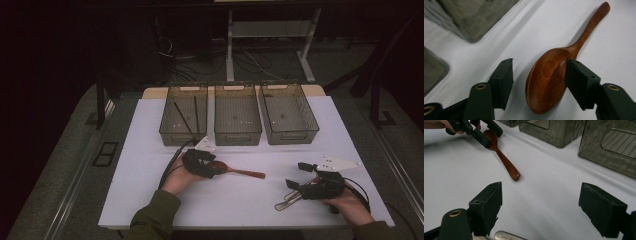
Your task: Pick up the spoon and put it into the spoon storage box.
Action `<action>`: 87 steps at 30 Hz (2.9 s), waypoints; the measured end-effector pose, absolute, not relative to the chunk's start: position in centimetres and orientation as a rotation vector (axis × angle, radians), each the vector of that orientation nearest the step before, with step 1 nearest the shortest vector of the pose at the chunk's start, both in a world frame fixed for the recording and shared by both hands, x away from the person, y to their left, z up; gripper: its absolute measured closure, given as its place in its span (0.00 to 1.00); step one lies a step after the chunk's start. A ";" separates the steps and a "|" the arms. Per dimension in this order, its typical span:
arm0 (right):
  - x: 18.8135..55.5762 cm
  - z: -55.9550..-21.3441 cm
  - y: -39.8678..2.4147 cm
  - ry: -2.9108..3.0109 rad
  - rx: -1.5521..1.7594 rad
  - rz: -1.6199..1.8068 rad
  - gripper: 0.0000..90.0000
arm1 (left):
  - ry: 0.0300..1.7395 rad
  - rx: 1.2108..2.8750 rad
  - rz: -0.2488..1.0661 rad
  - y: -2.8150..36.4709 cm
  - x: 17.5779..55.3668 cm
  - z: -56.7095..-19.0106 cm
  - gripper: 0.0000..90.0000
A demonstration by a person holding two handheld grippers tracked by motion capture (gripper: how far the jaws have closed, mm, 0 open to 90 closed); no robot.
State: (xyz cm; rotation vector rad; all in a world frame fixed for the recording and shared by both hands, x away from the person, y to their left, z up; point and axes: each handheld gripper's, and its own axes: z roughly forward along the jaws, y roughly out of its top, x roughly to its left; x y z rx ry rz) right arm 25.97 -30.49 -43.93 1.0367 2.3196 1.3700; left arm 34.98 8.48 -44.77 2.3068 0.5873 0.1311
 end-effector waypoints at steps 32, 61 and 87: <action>26.0 -43.9 -30.5 2.318 1.037 1.371 0.20 | 0.387 2.404 0.151 8.2 33.5 -44.3 0.85; 25.9 -43.9 -30.5 2.318 1.036 1.372 0.20 | 0.498 2.263 0.125 9.3 33.4 -41.3 0.87; 26.0 -43.9 -30.4 2.321 1.034 1.372 0.20 | 0.650 2.109 0.285 11.2 36.4 -36.8 0.87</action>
